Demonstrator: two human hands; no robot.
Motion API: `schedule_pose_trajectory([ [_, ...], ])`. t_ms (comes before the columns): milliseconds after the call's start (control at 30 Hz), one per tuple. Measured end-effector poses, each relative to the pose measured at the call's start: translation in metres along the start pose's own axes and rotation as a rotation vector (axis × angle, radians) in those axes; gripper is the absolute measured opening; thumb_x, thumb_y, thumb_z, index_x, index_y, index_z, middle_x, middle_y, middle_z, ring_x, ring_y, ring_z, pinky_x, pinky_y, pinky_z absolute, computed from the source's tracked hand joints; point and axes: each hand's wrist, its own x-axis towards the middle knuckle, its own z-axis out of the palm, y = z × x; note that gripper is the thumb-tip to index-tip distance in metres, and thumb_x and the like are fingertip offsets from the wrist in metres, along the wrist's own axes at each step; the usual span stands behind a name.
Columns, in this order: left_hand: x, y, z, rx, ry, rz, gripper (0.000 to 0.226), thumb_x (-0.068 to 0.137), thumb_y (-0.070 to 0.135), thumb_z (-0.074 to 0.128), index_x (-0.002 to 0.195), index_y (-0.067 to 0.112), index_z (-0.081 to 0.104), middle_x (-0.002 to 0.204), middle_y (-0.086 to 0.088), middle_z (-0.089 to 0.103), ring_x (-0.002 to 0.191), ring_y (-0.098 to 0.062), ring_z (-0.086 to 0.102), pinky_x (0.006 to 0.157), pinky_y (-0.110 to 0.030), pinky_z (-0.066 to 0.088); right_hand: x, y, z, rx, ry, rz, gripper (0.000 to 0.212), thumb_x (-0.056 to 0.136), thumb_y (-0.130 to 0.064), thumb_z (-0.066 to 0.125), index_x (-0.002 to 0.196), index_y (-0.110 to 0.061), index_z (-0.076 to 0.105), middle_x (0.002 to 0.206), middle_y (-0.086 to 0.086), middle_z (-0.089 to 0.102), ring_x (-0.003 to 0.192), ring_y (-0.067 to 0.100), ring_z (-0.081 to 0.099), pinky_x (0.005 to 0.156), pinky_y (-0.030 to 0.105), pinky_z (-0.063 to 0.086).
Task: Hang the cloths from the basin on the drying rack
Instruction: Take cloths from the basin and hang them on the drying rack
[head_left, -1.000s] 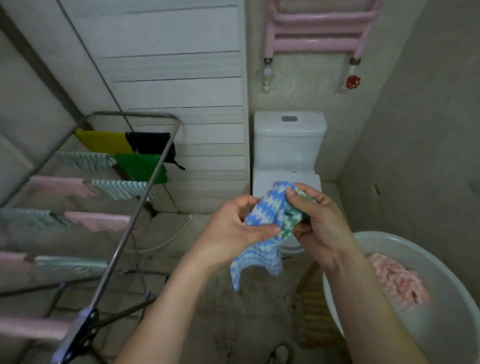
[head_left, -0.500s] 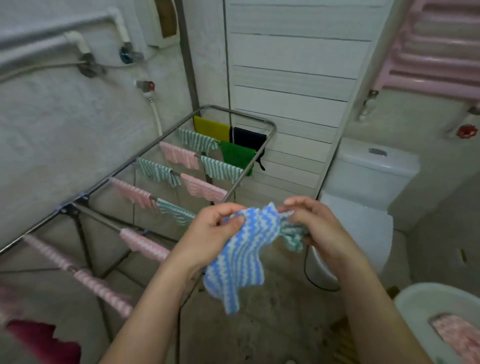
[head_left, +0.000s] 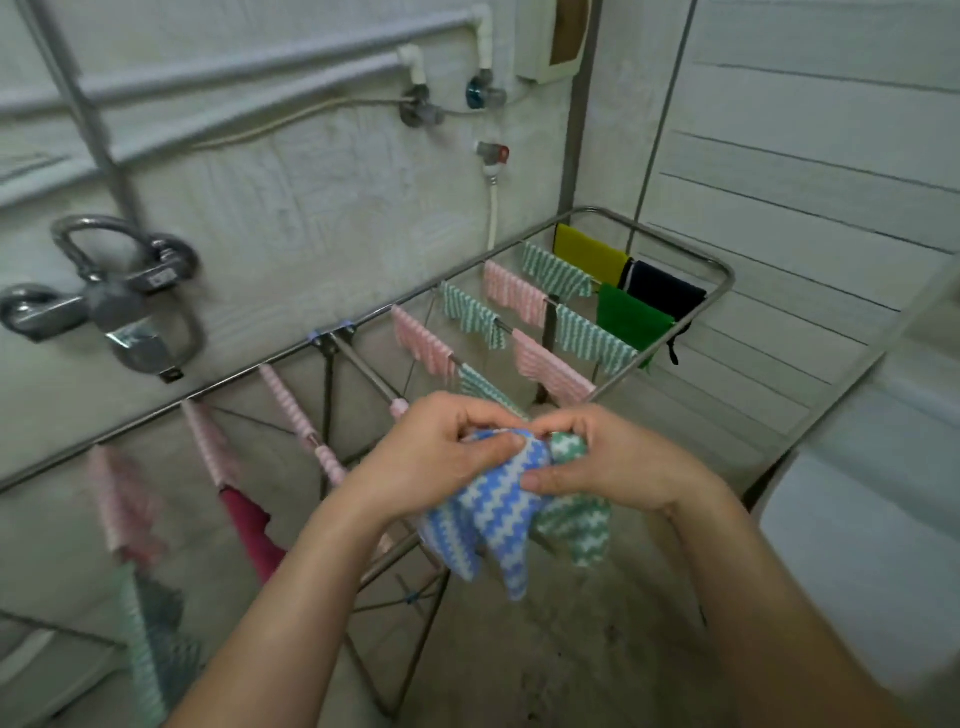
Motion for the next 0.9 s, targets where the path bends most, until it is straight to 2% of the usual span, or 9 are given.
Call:
schedule_pose_trajectory([
  [100, -0.003, -0.006, -0.019, 0.134, 0.05, -0.051, 0.01, 0.086, 0.014, 0.068, 0.091, 0.021, 0.073, 0.069, 0.022, 0.067, 0.064, 0.013, 0.055, 0.066, -0.012, 0.042, 0.014, 0.009, -0.012, -0.181, 0.01, 0.093, 0.011, 0.078, -0.03, 0.078, 0.08, -0.022, 0.071, 0.085, -0.008, 0.07, 0.078, 0.003, 0.062, 0.08, 0.033, 0.049],
  [300, -0.007, -0.028, -0.043, 0.312, 0.125, -0.127, 0.023, 0.087, 0.005, 0.06, 0.103, 0.02, 0.071, 0.099, 0.007, 0.072, 0.097, -0.009, 0.065, 0.091, -0.032, 0.049, 0.044, 0.028, -0.035, -0.497, 0.24, 0.118, 0.008, 0.082, -0.034, 0.073, 0.077, -0.034, 0.066, 0.112, -0.002, 0.069, 0.102, 0.015, 0.063, 0.084, 0.031, 0.05],
  [433, -0.013, -0.041, -0.05, 0.25, 0.306, -0.197, 0.019, 0.087, 0.006, 0.063, 0.089, 0.023, 0.07, 0.075, 0.017, 0.069, 0.072, 0.005, 0.059, 0.072, -0.018, 0.046, 0.061, 0.031, -0.038, -0.271, 0.412, 0.028, 0.014, 0.086, -0.029, 0.069, 0.073, -0.028, 0.064, 0.1, -0.002, 0.065, 0.058, -0.009, 0.056, 0.049, 0.018, 0.04],
  [500, -0.015, -0.049, -0.053, 0.207, 0.421, -0.217, 0.017, 0.087, 0.007, 0.064, 0.087, 0.024, 0.068, 0.068, 0.018, 0.067, 0.064, 0.008, 0.056, 0.064, -0.009, 0.041, 0.073, 0.032, -0.037, -0.041, 0.423, 0.021, 0.019, 0.088, -0.028, 0.066, 0.07, -0.025, 0.061, 0.108, 0.006, 0.069, 0.064, -0.002, 0.06, 0.057, 0.023, 0.047],
  [567, -0.015, -0.061, -0.061, 0.171, 0.493, -0.239, 0.021, 0.088, 0.002, 0.06, 0.089, 0.022, 0.066, 0.078, 0.012, 0.068, 0.068, 0.008, 0.056, 0.067, -0.008, 0.042, 0.091, 0.031, -0.037, 0.149, 0.383, 0.049, 0.019, 0.089, -0.034, 0.062, 0.075, -0.022, 0.059, 0.097, 0.014, 0.07, 0.072, 0.024, 0.063, 0.064, 0.035, 0.047],
  [667, -0.012, -0.078, -0.071, -0.011, 0.653, -0.238, 0.032, 0.089, -0.004, 0.055, 0.089, 0.027, 0.061, 0.074, 0.011, 0.061, 0.069, -0.003, 0.053, 0.07, -0.025, 0.044, 0.121, 0.034, -0.034, 0.326, 0.354, 0.15, 0.018, 0.095, -0.034, 0.054, 0.08, -0.023, 0.056, 0.063, 0.005, 0.054, 0.047, 0.016, 0.047, 0.045, 0.022, 0.034],
  [733, -0.006, -0.089, -0.076, -0.239, 0.778, -0.223, 0.03, 0.09, -0.004, 0.053, 0.088, 0.026, 0.058, 0.065, 0.011, 0.056, 0.063, -0.009, 0.05, 0.063, -0.029, 0.042, 0.143, 0.036, -0.027, 0.339, 0.333, 0.187, 0.019, 0.098, -0.034, 0.049, 0.082, -0.024, 0.053, 0.059, 0.003, 0.048, 0.042, 0.013, 0.037, 0.04, 0.019, 0.025],
  [800, 0.002, -0.1, -0.084, -0.372, 0.846, -0.207, 0.028, 0.092, -0.003, 0.052, 0.086, 0.024, 0.055, 0.06, 0.009, 0.055, 0.058, -0.01, 0.048, 0.059, -0.028, 0.043, 0.166, 0.038, -0.02, 0.293, 0.347, 0.19, 0.019, 0.097, -0.035, 0.049, 0.082, -0.025, 0.053, 0.064, 0.006, 0.049, 0.05, 0.018, 0.042, 0.047, 0.025, 0.031],
  [900, 0.013, -0.122, -0.098, -0.3, 0.856, -0.232, 0.039, 0.091, -0.005, 0.049, 0.07, 0.025, 0.063, 0.064, 0.01, 0.058, 0.059, -0.013, 0.047, 0.061, -0.032, 0.041, 0.194, 0.039, -0.014, 0.082, 0.427, 0.096, 0.017, 0.096, -0.03, 0.051, 0.084, -0.018, 0.053, 0.071, 0.007, 0.051, 0.063, 0.02, 0.047, 0.062, 0.032, 0.037],
])
